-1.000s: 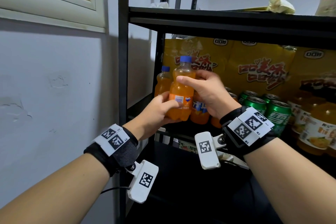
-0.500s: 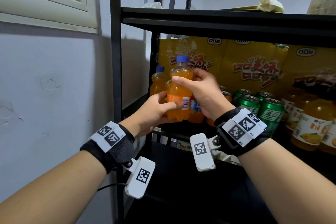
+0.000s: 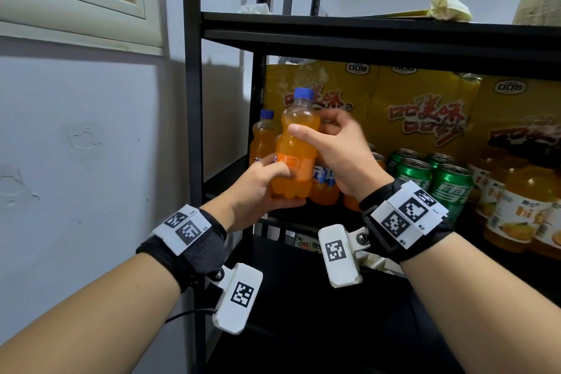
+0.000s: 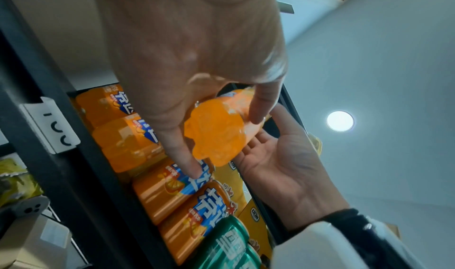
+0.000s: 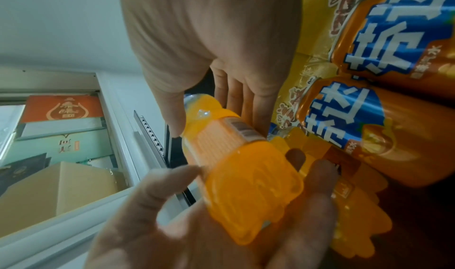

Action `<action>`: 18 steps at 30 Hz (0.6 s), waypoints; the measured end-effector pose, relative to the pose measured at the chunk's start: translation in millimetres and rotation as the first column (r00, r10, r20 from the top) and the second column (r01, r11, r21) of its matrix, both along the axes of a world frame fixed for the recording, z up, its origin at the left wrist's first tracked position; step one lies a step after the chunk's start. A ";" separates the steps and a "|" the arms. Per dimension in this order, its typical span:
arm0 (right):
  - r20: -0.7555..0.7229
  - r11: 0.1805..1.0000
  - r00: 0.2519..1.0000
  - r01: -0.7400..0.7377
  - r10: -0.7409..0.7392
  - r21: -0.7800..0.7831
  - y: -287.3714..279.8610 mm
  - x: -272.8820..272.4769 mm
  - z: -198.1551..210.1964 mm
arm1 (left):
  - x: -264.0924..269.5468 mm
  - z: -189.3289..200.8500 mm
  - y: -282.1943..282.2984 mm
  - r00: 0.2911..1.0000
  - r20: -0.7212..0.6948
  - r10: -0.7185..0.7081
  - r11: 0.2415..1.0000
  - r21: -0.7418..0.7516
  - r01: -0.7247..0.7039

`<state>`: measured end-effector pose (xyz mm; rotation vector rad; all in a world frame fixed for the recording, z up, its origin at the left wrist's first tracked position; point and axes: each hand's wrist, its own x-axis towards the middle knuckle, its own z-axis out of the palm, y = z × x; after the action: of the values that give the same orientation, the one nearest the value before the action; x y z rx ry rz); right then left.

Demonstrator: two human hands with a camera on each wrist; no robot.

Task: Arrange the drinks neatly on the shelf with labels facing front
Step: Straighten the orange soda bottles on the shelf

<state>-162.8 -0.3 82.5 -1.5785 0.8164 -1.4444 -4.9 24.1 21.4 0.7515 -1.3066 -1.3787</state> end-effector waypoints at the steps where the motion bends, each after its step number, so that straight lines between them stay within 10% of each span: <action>1: 0.002 1.000 1.000 -0.007 0.007 0.007 -0.6 0.1 -0.9 | -0.4 -0.1 0.4 1.000 -0.004 0.006 1.000 -0.003 -0.006; 18: -0.075 0.998 0.996 0.034 -0.038 -0.056 -1.3 -9.2 -3.8 | -1.7 -2.8 2.9 0.990 0.042 0.134 0.989 -0.074 -0.131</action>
<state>-172.0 -1.6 78.7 -1.6766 0.8606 -1.4504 -6.6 27.1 18.6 0.8117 -1.3115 -1.2092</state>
